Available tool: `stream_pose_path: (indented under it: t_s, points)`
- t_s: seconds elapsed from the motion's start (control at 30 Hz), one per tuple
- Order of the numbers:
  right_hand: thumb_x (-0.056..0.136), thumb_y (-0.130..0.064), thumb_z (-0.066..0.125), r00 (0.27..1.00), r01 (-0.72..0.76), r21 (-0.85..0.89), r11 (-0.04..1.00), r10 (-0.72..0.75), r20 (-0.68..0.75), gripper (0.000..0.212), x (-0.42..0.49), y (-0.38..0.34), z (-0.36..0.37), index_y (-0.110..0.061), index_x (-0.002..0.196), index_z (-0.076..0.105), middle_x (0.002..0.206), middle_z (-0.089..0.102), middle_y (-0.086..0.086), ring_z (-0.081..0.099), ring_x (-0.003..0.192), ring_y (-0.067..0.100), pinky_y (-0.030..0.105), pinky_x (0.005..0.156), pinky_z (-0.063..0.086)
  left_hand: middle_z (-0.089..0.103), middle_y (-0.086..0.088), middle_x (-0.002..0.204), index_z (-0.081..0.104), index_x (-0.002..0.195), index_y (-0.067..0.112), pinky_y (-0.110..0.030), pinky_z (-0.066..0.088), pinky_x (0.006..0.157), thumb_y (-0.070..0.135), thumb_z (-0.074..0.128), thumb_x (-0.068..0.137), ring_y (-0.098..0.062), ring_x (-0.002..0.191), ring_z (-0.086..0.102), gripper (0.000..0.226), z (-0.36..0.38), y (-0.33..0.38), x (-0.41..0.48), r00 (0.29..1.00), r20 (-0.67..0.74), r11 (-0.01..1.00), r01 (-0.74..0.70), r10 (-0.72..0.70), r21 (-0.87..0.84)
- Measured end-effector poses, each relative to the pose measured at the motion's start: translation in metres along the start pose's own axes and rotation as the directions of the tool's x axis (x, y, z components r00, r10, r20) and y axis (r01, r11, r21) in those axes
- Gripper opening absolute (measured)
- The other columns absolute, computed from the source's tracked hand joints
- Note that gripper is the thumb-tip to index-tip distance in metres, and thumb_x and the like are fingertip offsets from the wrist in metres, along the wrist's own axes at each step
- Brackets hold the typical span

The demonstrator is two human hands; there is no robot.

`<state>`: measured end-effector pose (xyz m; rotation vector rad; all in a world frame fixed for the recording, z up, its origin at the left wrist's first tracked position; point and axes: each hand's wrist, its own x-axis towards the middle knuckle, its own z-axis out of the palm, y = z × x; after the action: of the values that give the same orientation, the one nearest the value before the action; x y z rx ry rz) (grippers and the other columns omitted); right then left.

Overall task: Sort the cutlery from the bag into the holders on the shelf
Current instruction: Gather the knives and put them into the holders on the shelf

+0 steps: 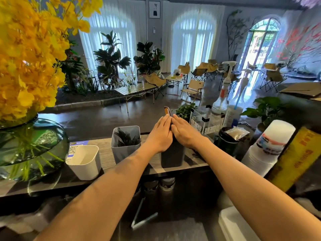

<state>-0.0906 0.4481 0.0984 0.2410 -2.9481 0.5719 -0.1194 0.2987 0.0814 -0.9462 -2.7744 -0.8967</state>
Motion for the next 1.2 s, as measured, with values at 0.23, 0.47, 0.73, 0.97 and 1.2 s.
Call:
stream_pose_path:
  t_s: [0.23,0.47,0.73,0.97,1.2]
  points:
    - [0.109,-0.032,0.035,0.986,0.012,0.081,0.997,0.002,-0.168,0.051,-0.016,-0.01,-0.008,-0.013,0.156,0.035,0.163,0.033,0.009,0.024,0.153,0.022,0.036,0.124,0.016,-0.013,0.007,0.169,-0.002,0.163,0.023,-0.051,-0.012,0.124,0.03,0.027,0.108,-0.019,0.155,-0.014,0.062,-0.019,0.009,-0.004,0.994,0.101,0.988,0.029,-0.045,0.151]
    - [0.106,-0.028,0.046,0.928,0.018,0.127,0.992,0.031,-0.372,0.051,-0.056,-0.028,-0.01,-0.015,0.154,0.04,0.16,0.039,0.004,0.032,0.149,0.019,0.037,0.124,0.025,-0.004,0.003,0.17,0.007,0.162,0.018,-0.043,-0.008,0.126,0.031,0.037,0.107,-0.015,0.155,-0.013,0.065,-0.022,0.018,-0.035,1.0,-0.007,0.999,-0.022,0.023,0.049]
    - [0.102,-0.013,0.051,0.867,-0.042,0.495,0.868,0.277,-0.413,0.045,-0.159,-0.063,0.026,-0.018,0.146,0.048,0.146,0.049,-0.001,0.043,0.134,0.011,0.031,0.115,0.036,0.019,0.007,0.167,0.029,0.158,0.023,-0.037,0.006,0.128,0.01,0.054,0.097,-0.009,0.155,-0.002,0.067,0.018,0.032,-0.15,0.986,-0.155,0.972,-0.089,0.056,-0.216]
    - [0.1,-0.01,0.053,0.876,-0.19,0.602,0.776,0.41,-0.253,0.043,-0.263,-0.07,0.122,-0.019,0.143,0.054,0.139,0.055,-0.006,0.048,0.13,0.012,0.031,0.113,0.038,0.027,0.005,0.164,0.04,0.152,0.035,-0.038,0.023,0.125,0.015,0.053,0.101,-0.009,0.154,0.013,0.056,0.089,0.004,-0.269,0.988,0.068,0.941,0.153,-0.139,-0.301]
    - [0.098,-0.011,0.057,0.878,-0.397,0.635,0.663,0.475,0.052,0.046,-0.335,-0.068,0.207,-0.019,0.143,0.054,0.143,0.056,-0.003,0.048,0.134,0.013,0.037,0.116,0.037,0.052,0.005,0.148,0.05,0.147,0.02,-0.014,0.03,0.105,0.011,0.053,0.099,-0.009,0.136,0.046,0.049,0.149,-0.011,-0.352,0.926,0.222,0.862,0.368,-0.306,-0.348]
